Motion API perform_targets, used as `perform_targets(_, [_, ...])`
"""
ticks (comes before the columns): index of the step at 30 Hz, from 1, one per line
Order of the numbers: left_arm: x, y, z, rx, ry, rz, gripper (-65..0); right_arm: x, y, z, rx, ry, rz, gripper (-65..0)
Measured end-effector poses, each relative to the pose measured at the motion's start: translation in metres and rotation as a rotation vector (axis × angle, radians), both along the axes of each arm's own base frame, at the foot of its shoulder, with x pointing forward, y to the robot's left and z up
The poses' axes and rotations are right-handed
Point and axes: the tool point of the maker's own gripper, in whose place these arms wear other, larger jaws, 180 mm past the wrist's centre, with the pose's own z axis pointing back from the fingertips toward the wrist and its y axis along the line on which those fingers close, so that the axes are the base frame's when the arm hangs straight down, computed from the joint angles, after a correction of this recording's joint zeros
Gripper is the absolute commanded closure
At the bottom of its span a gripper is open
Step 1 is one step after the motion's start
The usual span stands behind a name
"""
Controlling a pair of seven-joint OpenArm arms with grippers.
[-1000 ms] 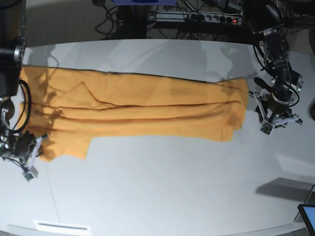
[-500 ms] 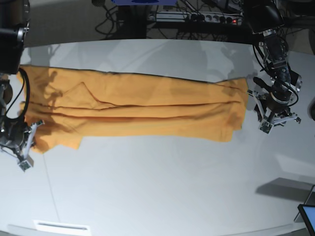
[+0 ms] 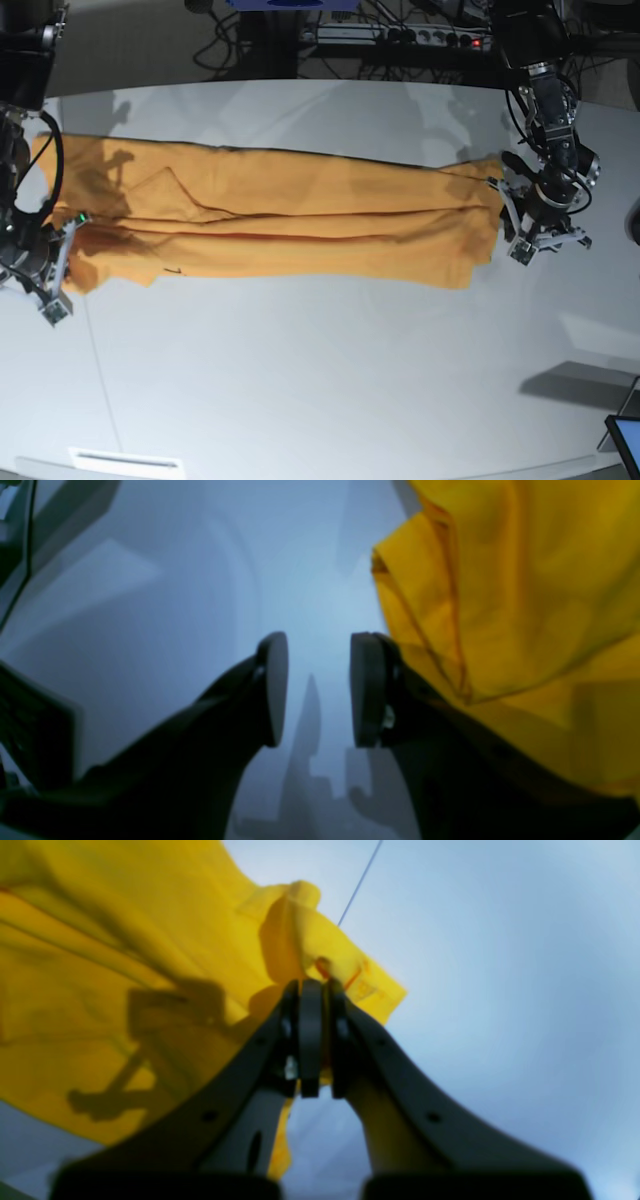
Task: Fold the T-shirt properly
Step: 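Grasp the strip end with the right gripper and tug it to straighten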
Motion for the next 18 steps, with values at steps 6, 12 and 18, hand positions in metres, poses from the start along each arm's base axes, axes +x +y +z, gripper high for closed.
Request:
perform_targets(6, [0.002,0.001,0.001,0.0,-0.002,0.003,-21.7,-0.015,0.006,-0.003,-0.018,0.013,0.021,-0.1])
perform_targets(12, [0.002,0.004,0.002,0.004,-0.005,0.008,-21.7,-0.026,0.0,-0.008,0.024,0.003,-0.039,-0.1])
perform_targets(18, [0.003,0.004,0.004,0.004,-0.012,0.007,-21.7,-0.04,-0.003,-0.019,0.029,0.041,-0.055,-0.1])
